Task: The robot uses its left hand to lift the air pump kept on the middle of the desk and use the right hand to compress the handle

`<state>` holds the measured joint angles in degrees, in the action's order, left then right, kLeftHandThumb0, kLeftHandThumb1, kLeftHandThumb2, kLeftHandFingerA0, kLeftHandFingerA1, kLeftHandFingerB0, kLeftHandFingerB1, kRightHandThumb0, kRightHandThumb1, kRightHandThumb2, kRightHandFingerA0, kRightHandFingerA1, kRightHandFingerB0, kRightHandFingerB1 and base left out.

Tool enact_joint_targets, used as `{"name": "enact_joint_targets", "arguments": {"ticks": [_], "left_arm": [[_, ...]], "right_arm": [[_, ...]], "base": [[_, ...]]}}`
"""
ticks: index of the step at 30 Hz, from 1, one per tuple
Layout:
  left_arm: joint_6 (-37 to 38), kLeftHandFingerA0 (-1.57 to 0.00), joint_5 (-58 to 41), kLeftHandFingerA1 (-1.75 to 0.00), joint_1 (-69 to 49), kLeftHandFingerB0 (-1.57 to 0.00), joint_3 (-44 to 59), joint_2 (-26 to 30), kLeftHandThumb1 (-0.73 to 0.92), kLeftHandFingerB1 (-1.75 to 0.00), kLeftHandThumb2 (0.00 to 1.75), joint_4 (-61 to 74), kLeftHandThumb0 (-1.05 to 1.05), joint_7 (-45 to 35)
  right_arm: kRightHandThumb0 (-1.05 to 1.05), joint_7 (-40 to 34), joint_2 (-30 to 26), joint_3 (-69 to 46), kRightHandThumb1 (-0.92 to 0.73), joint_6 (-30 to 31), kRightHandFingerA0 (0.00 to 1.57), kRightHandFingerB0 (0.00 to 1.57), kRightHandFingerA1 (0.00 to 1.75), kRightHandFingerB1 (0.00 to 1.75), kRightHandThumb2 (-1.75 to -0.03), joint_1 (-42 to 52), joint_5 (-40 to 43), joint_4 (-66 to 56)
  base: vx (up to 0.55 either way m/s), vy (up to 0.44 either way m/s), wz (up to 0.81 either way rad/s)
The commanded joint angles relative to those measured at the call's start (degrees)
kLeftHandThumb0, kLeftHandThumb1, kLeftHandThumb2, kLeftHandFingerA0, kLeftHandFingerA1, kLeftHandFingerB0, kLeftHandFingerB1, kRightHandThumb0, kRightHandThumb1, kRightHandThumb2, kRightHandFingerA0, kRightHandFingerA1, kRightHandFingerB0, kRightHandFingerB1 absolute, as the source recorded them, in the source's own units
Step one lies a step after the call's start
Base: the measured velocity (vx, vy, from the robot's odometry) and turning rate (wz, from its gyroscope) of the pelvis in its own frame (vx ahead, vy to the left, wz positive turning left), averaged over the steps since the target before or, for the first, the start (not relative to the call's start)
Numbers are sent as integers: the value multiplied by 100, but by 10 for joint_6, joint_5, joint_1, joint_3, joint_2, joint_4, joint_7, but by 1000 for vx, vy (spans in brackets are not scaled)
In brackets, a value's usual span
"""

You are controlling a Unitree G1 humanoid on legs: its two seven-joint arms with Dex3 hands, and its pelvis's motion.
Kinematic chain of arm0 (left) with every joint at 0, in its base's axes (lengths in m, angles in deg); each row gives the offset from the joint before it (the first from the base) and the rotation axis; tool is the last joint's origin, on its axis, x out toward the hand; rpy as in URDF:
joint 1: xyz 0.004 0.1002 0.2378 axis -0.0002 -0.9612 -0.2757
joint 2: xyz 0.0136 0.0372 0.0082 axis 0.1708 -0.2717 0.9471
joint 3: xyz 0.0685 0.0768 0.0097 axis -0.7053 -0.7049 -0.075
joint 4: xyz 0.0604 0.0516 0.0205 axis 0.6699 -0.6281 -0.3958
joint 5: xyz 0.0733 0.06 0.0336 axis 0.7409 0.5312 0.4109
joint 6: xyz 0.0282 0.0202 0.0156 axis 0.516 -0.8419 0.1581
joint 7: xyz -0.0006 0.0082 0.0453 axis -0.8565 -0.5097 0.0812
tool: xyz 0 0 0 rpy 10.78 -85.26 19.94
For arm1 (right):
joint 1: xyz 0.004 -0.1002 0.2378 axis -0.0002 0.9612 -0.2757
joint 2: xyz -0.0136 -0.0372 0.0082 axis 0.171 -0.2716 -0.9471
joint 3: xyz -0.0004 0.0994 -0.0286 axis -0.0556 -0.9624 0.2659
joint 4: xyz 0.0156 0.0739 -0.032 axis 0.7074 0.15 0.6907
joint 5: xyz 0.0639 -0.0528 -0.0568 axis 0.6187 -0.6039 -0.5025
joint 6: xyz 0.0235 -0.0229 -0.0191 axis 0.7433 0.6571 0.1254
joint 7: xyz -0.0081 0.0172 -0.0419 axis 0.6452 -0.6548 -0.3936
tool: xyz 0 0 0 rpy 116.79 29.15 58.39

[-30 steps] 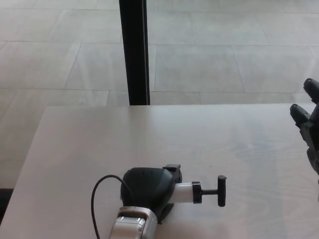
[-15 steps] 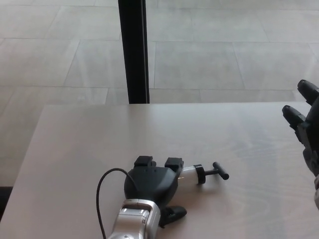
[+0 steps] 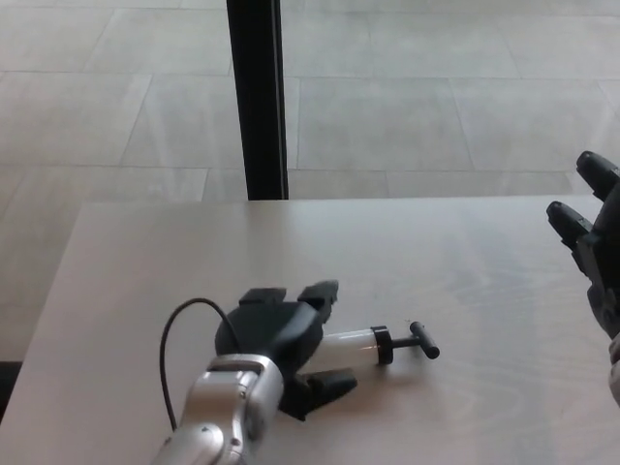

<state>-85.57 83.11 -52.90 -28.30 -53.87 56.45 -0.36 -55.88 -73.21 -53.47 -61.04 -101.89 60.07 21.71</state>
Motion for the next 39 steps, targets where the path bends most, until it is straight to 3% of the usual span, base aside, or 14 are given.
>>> {"name": "enact_joint_targets", "arguments": {"ticks": [1, 13, 16, 18, 20, 24, 25, 26, 29, 30, 33, 35, 36, 39], "left_arm": [[28, 0, -107, -10, 13, 0, 103, 65, 76, 0, 111, 140, -102, -114], [-15, 0, -692, -12, 46, 0, 655, -18, 78, 0, 109, 211, -103, -126], [-13, 0, -715, -6, 5, 0, 742, 49, 75, 0, 100, 151, -95, -173], [-21, 0, -707, -26, -30, 0, 777, 73, 66, -18, 100, 142, -79, -188], [-35, 0, -727, -35, -83, -3, 847, 104, 59, -27, 96, 94, -71, -225], [-23, -3, -704, -52, -160, 0, 911, 141, 54, -50, 110, 43, -36, -245], [-11, -27, -696, -46, -183, -22, 933, 152, 81, -32, 64, 25, -69, -241], [-4, -19, -688, -53, -214, -15, 967, 162, 64, -44, 94, 13, -71, -229], [19, -17, -708, -43, -250, -14, 1025, 197, 82, -30, 64, -66, -67, -246], [34, -16, -700, -50, -259, -13, 1038, 207, 66, -43, 94, -88, -71, -229], [62, -19, -713, -54, -295, -11, 1090, 221, 65, -45, 96, -142, -72, -204], [69, -24, -718, -49, -316, -18, 1113, 231, 82, -33, 64, -182, -71, -191], [84, -20, -714, -53, -336, -12, 1116, 232, 65, -45, 96, -210, -72, -183], [113, -25, -719, -58, -361, -15, 1120, 225, 65, -48, 96, -258, -70, -183]], "right_arm": [[-81, 8, -23, -11, -92, 6, 24, 41, 59, 41, -73, 10, 15, 3], [-83, 69, -114, -84, -92, 21, 24, 38, 61, 41, -74, 62, 45, -25], [-89, 87, -153, -123, -86, 7, 22, 37, 61, 45, -83, 84, 49, -17], [-84, 108, -179, -148, -83, 3, 22, 31, 62, 53, -123, 104, 57, -9], [-92, 110, -217, -191, -83, -8, 29, 43, 63, 46, -86, 132, 51, 14], [-87, 150, -273, -251, -92, -14, 33, 42, 63, 41, -73, 172, 72, 51], [-83, 145, -287, -277, -92, -5, 45, 49, 72, 41, -70, 181, 79, 55], [-82, 137, -308, -314, -92, 2, 43, 46, 77, 43, -71, 189, 88, 64], [-84, 144, -349, -357, -92, -11, 41, 45, 78, 45, -74, 209, 88, 97], [-84, 140, -359, -373, -92, -13, 42, 47, 73, 43, -72, 211, 93, 114], [-81, 127, -396, -427, -92, -17, 43, 45, 65, 42, -75, 238, 94, 155], [-83, 133, -410, -461, -92, -29, 40, 43, 62, 39, -74, 263, 103, 177], [-84, 128, -417, -473, -92, -51, 44, 46, 64, 41, -75, 284, 91, 191], [-86, 124, -423, -486, -92, -77, 43, 48, 58, 41, -75, 315, 78, 208]], "base": [[0, 0, 0], [0, 0, 0], [0, 0, 0], [0, 0, 0], [0, 0, 0], [0, 0, 0], [0, 0, 0], [0, 0, 0], [0, 0, 0], [0, 0, 0], [0, 0, 0], [0, 0, 0], [0, 0, 0], [0, 0, 0]]}}
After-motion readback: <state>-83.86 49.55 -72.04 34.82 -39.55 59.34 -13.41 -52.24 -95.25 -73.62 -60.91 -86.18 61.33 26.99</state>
